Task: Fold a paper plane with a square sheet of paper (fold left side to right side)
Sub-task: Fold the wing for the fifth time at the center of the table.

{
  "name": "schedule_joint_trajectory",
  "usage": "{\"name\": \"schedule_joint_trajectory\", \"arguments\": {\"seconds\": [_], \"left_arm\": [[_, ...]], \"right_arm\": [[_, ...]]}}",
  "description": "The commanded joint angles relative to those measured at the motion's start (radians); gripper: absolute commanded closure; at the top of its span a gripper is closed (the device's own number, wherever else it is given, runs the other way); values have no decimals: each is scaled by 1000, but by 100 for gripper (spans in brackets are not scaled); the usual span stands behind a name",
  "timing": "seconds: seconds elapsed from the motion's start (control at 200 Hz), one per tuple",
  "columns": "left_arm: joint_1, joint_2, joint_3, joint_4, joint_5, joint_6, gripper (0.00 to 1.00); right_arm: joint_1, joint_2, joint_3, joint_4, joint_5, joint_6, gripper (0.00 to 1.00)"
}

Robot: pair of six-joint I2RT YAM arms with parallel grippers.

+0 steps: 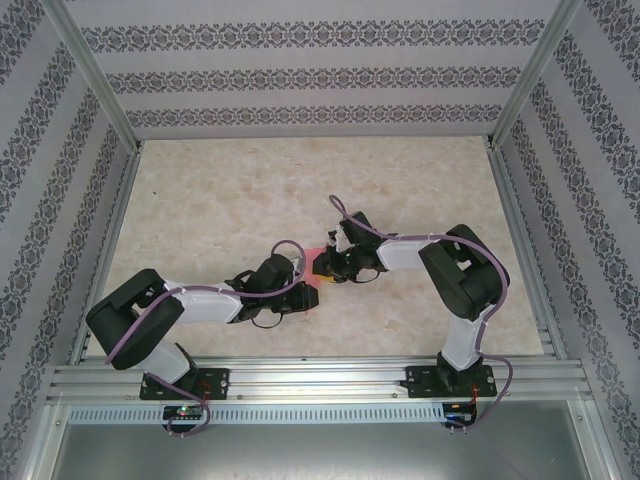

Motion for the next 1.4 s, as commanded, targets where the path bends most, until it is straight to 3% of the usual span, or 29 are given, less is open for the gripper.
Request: {"name": "schedule_joint_trajectory", "arguments": {"seconds": [0.0,0.54,0.834,0.994,1.209,1.399], "left_arm": [[-11,23,-7,-14,-24,6,78],[-42,99,-25,2,-4,-15,79],[-56,128,-23,0,-22,-37,82],[-57,126,-18,-10,-26,-35,82],[-59,125,-18,-19,-33,-35,83],[-59,119,-21,-45,-46,-39,84]], "right_arm": [[9,51,-8,-75,93,-22,72],[6,-11,3,-23,68,-12,73],[-7,-127,-12,-37,70,-17,77],[29,-108,-23,-12,55,13,86],[62,-48,-22,50,52,60,87],[67,-4,22,-34,123,12,87]]}}
